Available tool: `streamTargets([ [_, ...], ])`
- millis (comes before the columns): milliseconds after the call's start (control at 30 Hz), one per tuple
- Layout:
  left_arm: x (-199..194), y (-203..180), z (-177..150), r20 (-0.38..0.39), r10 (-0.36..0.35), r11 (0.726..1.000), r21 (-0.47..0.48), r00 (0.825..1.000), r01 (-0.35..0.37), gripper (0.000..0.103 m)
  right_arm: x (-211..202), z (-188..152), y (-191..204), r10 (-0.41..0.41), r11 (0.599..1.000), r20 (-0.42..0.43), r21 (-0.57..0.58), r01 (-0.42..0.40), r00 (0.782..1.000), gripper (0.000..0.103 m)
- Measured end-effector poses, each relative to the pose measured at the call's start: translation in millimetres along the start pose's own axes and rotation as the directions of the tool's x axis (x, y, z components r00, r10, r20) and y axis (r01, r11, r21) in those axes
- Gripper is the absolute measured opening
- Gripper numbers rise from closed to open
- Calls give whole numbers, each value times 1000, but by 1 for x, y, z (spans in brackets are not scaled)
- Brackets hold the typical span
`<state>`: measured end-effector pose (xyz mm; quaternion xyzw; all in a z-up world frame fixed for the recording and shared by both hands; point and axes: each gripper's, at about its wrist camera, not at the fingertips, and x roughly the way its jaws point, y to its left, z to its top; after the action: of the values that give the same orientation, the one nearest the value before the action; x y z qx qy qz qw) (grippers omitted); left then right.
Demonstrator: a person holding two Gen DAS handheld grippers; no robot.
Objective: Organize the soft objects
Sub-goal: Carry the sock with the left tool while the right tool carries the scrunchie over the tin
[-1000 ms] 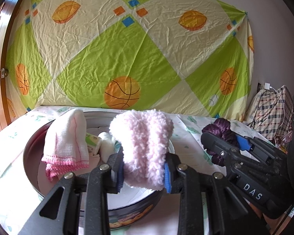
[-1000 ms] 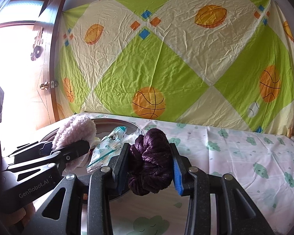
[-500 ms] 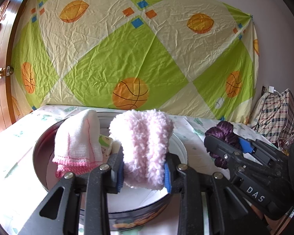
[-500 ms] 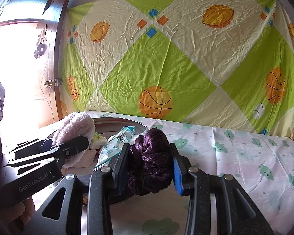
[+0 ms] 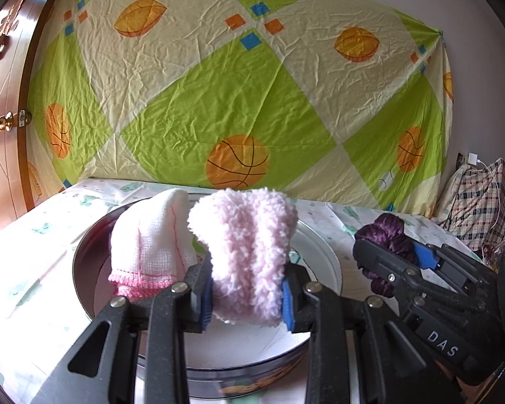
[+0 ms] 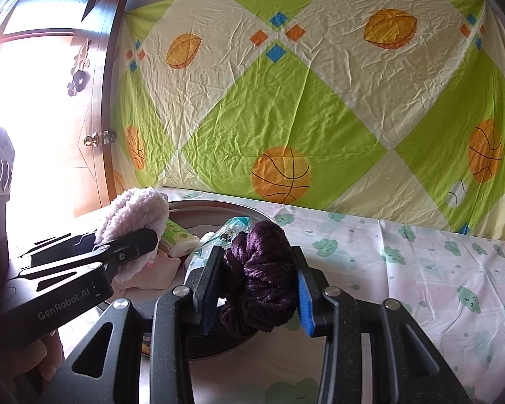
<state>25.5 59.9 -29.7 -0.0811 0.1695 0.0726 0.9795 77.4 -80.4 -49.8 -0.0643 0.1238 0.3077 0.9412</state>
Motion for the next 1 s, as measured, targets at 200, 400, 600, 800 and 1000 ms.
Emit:
streamTargets([
  [200, 1, 12, 2, -3, 19, 1000, -17, 1000, -19, 30, 4, 1, 8, 14, 1000, -5, -12, -14, 1000, 41],
  [400, 1, 20, 2, -8, 33, 999, -23, 999, -33, 30, 6, 2, 13, 25, 1000, -3, -17, -25, 1000, 41],
  [600, 1, 24, 3, -8, 48, 998, -28, 999, -48, 30, 9, 3, 18, 37, 999, -9, -22, -37, 999, 41],
  [800, 1, 26, 3, -14, 54, 998, -26, 998, -54, 31, 13, 4, 22, 42, 999, -14, -30, -42, 999, 41],
  [1000, 3, 32, 4, -30, 59, 998, -33, 998, -60, 31, 16, 5, 25, 50, 998, -22, -38, -50, 999, 41],
])
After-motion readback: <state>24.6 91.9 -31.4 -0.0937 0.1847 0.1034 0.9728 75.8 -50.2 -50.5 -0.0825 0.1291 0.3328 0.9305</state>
